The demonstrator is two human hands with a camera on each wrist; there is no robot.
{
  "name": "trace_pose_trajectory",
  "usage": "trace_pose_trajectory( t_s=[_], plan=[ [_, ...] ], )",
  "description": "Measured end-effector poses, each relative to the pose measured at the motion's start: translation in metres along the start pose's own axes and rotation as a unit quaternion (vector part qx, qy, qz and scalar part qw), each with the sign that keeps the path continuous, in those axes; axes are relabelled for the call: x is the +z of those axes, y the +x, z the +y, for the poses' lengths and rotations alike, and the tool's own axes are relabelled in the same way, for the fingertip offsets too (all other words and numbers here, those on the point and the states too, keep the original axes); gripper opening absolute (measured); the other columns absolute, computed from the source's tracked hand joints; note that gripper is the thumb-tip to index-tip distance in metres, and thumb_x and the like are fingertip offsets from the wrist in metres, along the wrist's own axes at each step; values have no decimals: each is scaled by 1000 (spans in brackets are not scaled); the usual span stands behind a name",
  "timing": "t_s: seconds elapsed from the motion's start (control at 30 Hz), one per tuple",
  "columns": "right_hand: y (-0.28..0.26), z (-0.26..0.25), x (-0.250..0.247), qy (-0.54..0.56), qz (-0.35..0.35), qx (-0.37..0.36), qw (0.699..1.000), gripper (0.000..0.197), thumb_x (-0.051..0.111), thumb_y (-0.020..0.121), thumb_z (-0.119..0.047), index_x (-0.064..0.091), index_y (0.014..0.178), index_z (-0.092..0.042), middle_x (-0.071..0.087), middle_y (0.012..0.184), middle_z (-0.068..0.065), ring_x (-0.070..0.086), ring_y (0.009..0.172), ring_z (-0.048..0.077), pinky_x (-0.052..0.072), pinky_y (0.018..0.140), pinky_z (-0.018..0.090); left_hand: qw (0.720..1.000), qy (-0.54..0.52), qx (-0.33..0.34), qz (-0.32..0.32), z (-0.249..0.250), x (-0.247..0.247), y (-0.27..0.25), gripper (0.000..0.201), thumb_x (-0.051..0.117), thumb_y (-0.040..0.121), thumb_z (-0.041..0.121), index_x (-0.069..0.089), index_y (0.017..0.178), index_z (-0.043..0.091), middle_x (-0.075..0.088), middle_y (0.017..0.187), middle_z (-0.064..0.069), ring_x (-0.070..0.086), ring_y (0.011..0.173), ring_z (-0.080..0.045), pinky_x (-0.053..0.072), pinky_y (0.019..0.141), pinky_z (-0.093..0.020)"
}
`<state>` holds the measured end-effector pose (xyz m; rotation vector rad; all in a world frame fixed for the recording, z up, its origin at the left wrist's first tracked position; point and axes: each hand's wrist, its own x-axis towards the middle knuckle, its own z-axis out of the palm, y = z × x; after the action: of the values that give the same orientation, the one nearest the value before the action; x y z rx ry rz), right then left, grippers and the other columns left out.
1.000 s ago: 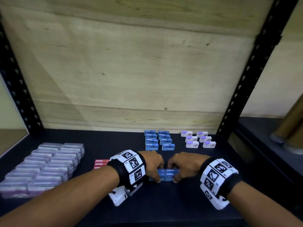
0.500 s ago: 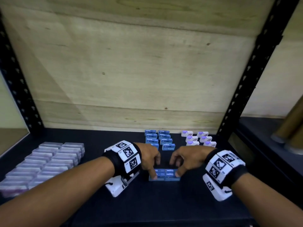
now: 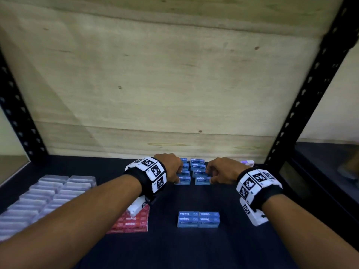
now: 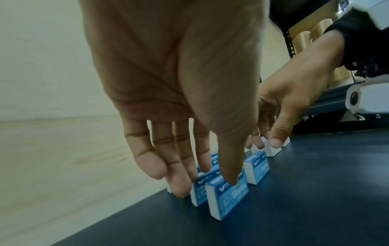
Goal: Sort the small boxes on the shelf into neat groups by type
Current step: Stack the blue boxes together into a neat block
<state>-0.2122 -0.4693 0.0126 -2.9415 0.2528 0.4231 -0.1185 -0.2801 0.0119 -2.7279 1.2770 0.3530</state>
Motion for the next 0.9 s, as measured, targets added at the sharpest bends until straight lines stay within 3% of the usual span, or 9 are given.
trace_pose_trajectory(
  t_s=[0.2,0.57,0.73,0.9],
  plan=[
    [16,-1,7,-9,-9,6,1000,30,75,84,-27,67,113,-25,66,113,-1,64,103,21,49,85,30,1000,21,-9,-19,0,2,14,31,74,84,35,69,110,20,66,111,-2,64,97,-25,56,83,-37],
    [11,-4,3,27,-30,0,999,14,76,83,-20,72,95,-24,65,86,-11,63,90,12,53,88,30,999,23,-9,-32,7,1,12,26,76,82,32,72,103,17,68,106,-1,65,94,-23,56,82,-38],
    [-3,-6,8,44,-61,-14,997,14,76,83,-19,73,97,-20,61,74,-17,56,73,3,48,75,22,998,8,22,-64,10,0,-1,25,77,81,33,74,101,18,70,104,2,65,96,-20,56,83,-36],
    [-20,-8,11,44,-92,-23,994,12,78,81,-17,71,84,-26,63,70,-16,56,70,1,50,85,28,995,-1,47,-88,16,4,-17,21,76,80,28,76,98,18,72,102,3,64,99,-18,55,89,-37]
  ],
)
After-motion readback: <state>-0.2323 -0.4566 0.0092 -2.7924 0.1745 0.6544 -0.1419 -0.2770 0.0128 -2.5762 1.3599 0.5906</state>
